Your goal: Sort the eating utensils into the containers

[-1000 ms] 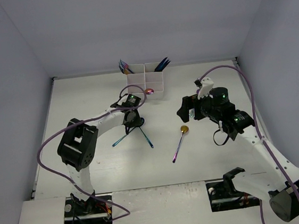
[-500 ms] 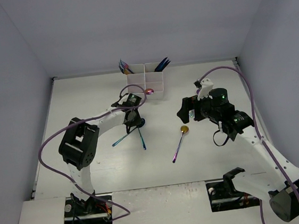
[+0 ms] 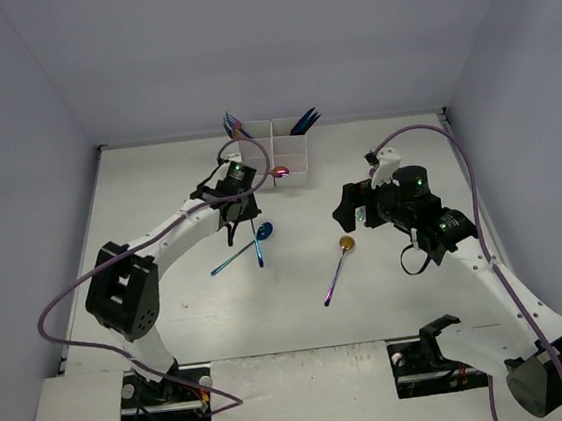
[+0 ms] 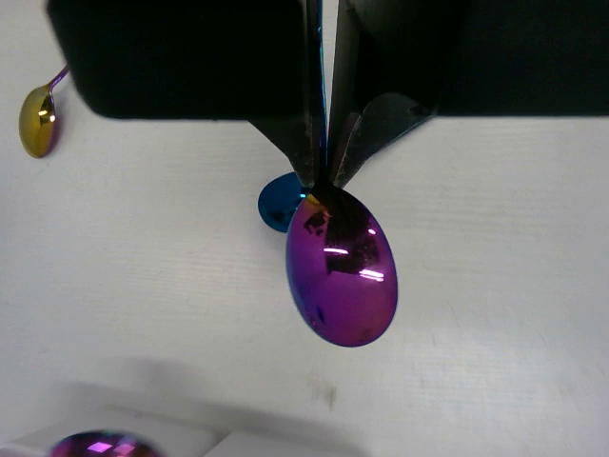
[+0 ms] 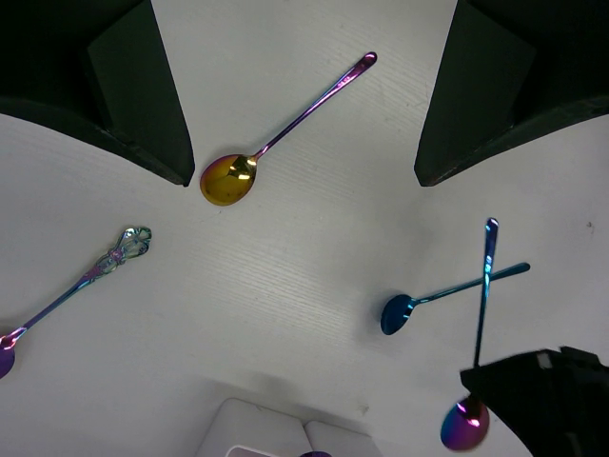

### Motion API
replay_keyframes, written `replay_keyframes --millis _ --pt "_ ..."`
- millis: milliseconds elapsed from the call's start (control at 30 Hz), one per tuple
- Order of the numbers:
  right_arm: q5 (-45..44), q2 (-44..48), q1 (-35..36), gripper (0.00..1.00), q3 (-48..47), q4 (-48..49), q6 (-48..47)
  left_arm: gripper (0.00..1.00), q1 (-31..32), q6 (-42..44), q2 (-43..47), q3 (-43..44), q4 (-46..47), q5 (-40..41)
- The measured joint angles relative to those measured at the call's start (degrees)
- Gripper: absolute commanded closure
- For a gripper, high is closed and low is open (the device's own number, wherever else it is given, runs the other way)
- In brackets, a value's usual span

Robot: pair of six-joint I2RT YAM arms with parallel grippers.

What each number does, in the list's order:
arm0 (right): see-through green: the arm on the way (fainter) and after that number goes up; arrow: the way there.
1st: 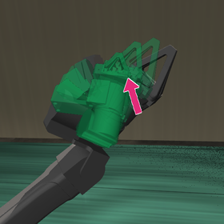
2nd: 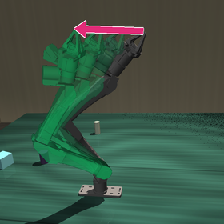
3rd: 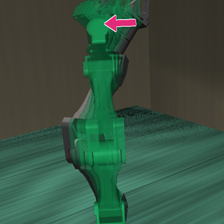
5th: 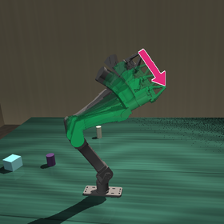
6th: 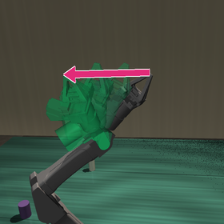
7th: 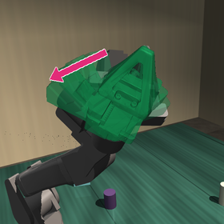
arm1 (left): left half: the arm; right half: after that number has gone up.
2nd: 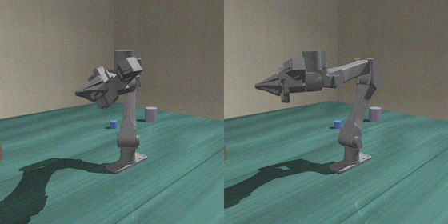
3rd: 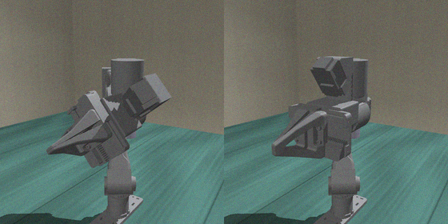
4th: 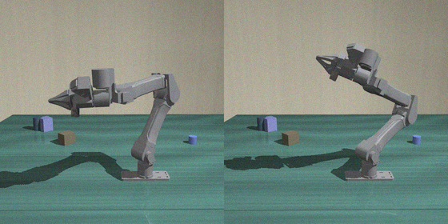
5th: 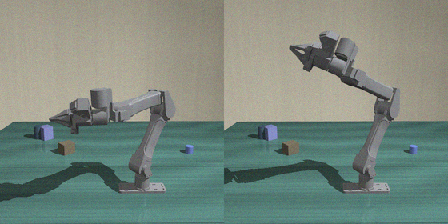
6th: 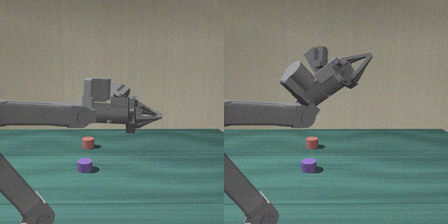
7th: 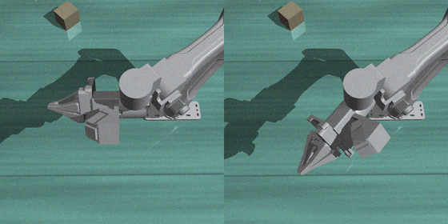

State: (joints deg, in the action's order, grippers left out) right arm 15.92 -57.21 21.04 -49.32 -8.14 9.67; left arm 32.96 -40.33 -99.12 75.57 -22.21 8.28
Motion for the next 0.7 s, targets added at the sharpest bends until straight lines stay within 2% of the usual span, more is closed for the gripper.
replay_keyframes --millis 133,300,500,700 --pt "0.0 -0.3 0.0 0.0 -0.4 0.0 0.0 1.0 -0.9 9.7 6.7 0.2 5.0 0.9" --pt "0.0 -0.8 0.0 0.0 -1.0 0.0 -0.1 1.0 -5.1 24.7 10.4 0.4 18.0 -4.3" --pt "-0.4 -0.9 0.0 0.0 -1.4 0.0 -0.8 1.0 -11.2 38.7 4.0 9.0 24.3 -14.1" --pt "-1.5 -0.9 0.0 0.0 -1.9 0.0 -1.2 1.0 -12.6 50.1 -2.4 14.1 31.7 -27.8"
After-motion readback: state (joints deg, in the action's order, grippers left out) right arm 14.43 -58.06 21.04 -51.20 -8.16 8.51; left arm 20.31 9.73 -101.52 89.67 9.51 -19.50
